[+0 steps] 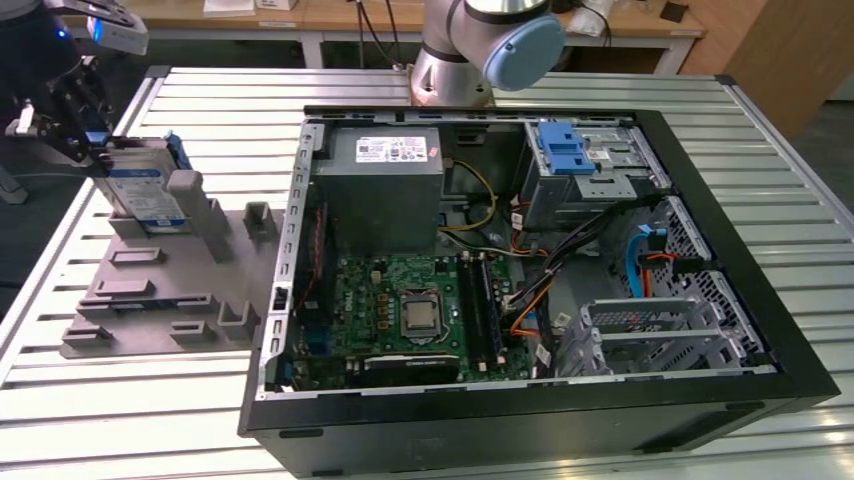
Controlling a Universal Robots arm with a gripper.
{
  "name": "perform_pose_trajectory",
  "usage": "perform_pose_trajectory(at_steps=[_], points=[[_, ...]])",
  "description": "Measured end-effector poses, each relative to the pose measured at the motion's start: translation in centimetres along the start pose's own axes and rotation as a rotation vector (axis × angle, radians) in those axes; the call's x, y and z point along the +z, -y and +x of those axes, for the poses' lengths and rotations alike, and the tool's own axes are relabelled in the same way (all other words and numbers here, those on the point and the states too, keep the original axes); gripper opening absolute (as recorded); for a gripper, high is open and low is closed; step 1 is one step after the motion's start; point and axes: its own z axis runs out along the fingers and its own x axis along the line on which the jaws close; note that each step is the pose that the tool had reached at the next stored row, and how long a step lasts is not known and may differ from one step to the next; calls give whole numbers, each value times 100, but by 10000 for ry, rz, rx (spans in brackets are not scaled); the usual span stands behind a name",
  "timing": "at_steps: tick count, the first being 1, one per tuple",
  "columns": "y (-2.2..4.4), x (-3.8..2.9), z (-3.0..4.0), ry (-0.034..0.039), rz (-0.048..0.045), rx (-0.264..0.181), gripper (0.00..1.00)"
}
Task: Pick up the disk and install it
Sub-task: 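Pick up the disk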
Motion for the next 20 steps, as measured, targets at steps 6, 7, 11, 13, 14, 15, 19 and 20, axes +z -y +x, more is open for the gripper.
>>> perform_pose_trajectory(at_steps=[6, 7, 11, 13, 14, 15, 19, 20], points=[[0, 7, 0, -1, -1, 0, 42], [0, 7, 0, -1, -1, 0, 36], [1, 8, 0, 0, 0, 0, 36], [1, 8, 0, 0, 0, 0, 36], [1, 9, 0, 0, 0, 0, 36], [1, 9, 0, 0, 0, 0, 36], [0, 1, 0, 1, 3, 0, 36], [0, -5, 0, 2, 3, 0, 36]])
